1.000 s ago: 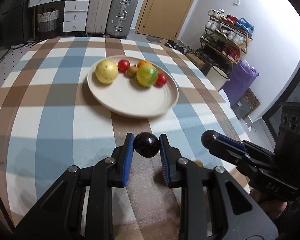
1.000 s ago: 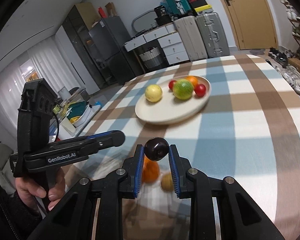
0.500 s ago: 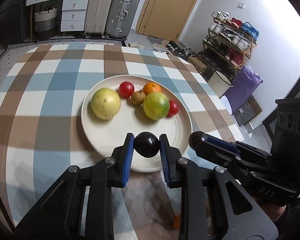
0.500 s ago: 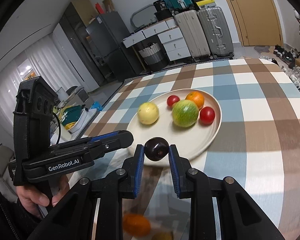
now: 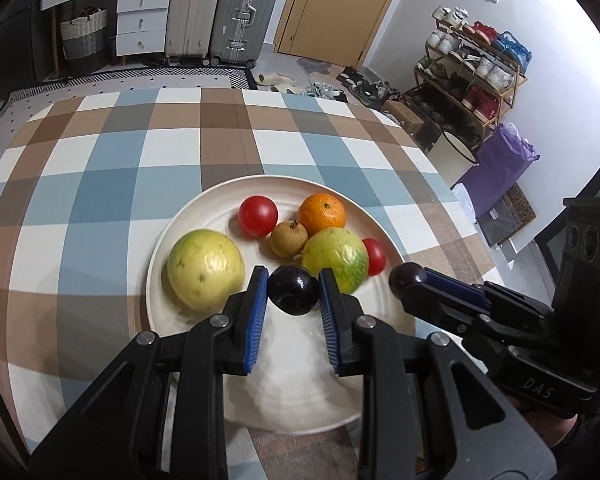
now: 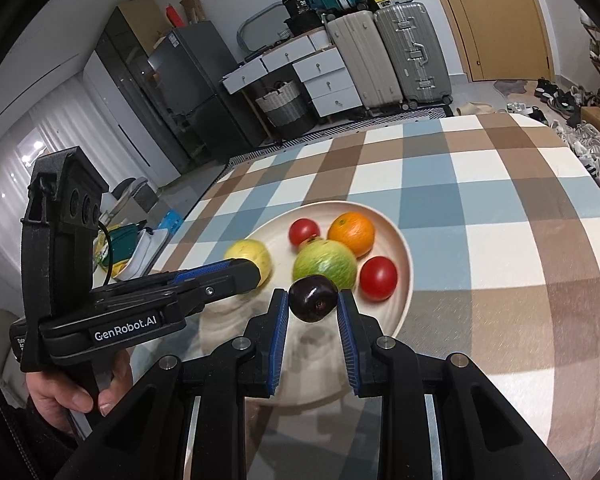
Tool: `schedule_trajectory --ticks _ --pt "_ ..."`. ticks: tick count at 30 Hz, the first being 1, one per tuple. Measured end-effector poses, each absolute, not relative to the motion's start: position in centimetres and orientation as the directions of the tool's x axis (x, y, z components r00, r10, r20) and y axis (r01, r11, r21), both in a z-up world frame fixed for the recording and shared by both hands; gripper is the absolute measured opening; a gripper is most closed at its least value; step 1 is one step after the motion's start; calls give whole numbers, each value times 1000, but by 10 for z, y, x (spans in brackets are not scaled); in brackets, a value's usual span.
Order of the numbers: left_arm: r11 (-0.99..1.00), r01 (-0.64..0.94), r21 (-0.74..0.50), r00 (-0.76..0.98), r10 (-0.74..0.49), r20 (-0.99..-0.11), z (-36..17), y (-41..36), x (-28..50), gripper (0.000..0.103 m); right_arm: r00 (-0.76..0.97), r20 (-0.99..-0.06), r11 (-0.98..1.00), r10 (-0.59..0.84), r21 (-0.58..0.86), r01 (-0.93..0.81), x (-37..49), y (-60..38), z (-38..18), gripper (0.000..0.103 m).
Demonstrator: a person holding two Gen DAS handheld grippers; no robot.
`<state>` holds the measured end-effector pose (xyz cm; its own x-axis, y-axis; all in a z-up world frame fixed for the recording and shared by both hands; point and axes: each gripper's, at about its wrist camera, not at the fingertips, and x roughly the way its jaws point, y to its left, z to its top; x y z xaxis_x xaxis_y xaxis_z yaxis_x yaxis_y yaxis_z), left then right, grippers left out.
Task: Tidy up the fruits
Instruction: 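Carry both plums over the cream plate and open the left tool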
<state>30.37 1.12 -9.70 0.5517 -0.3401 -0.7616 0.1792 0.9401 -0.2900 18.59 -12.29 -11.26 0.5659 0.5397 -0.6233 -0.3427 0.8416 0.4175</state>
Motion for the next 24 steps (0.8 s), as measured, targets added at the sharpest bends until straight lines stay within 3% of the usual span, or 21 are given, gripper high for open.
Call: schedule_trajectory --ticks 24 --pt "939 186 -291 547 -345 -763 -110 9 316 23 575 -626 849 527 413 -329 191 -124 -118 26"
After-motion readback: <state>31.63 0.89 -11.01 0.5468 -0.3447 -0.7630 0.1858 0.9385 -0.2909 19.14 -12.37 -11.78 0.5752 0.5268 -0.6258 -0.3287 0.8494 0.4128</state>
